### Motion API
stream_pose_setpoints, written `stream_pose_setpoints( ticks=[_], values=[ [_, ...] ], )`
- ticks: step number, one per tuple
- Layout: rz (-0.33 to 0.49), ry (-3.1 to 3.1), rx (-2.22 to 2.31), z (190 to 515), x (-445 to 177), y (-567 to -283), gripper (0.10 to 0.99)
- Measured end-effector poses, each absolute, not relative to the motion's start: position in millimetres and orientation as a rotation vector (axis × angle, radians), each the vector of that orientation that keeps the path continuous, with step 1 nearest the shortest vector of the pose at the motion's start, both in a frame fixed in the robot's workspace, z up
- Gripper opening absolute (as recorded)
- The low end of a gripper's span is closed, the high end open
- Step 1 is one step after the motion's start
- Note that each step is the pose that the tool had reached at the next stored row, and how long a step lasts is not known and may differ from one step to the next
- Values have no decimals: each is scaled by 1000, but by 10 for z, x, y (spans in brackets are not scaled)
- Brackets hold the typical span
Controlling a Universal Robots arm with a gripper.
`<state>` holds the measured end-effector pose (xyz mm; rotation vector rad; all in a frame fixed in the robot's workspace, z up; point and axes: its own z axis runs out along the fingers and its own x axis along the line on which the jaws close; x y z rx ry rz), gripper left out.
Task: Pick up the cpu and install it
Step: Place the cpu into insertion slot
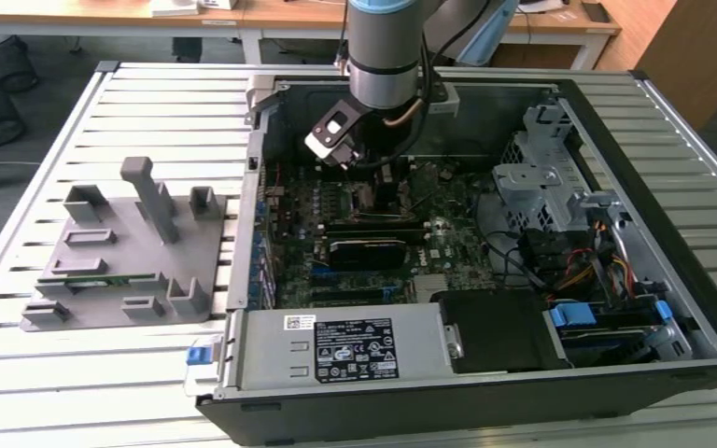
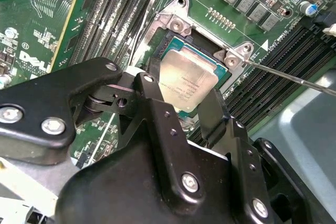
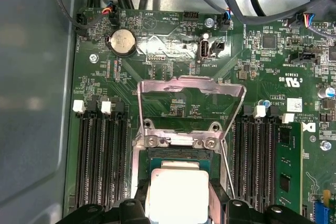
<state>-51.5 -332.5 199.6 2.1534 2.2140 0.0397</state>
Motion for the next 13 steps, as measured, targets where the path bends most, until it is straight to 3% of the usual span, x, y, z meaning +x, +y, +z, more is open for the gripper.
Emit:
stream_pose_setpoints(
  ticks=[13],
  values=[
    [40,2210,2158,1975,-507,-3325,529]
  ],
)
